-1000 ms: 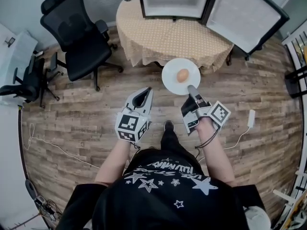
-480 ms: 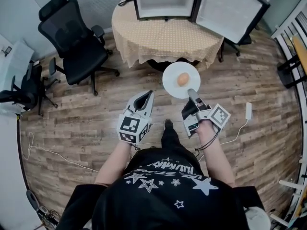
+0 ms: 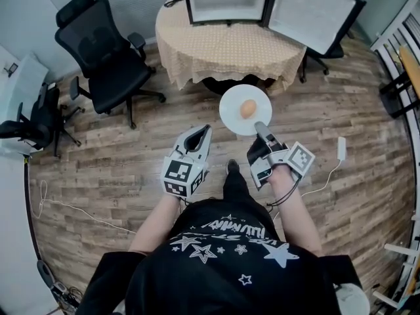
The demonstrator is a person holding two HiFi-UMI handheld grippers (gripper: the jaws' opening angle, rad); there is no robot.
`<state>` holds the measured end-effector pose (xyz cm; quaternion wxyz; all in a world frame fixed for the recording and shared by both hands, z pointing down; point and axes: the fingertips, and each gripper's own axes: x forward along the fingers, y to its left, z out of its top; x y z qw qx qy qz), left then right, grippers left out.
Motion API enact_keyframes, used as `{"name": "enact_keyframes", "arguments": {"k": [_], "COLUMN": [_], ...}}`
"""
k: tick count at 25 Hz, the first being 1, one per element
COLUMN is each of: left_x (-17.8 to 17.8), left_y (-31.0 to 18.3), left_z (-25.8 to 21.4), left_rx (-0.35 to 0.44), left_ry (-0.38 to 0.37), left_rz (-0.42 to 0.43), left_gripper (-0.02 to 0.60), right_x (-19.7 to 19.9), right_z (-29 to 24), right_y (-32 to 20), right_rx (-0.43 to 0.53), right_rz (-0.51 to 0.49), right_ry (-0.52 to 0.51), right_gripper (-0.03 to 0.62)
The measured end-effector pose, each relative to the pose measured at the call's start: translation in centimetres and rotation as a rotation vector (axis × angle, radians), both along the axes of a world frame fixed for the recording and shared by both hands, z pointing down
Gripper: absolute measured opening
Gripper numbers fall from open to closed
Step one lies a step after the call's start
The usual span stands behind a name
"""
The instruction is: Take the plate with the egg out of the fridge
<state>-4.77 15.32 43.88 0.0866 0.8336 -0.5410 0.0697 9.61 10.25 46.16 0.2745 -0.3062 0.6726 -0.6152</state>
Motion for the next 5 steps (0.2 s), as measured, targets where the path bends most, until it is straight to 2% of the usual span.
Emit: {"name": "enact_keyframes", "arguments": {"k": [5], "left_x": [0.2], "left_y": [-2.3], "left_z": [-0.3], "left_rx": [-0.006], "left_ry": [0.000], "left_rz": [-0.001], "left_gripper": [0.006], "right_x": [0.2], "right_z": [0.0], "right_y": [-2.1], "right_rx": [-0.014], "right_rz": [-0.004], "right_ry": [0.007], "right_gripper": [0.038]}}
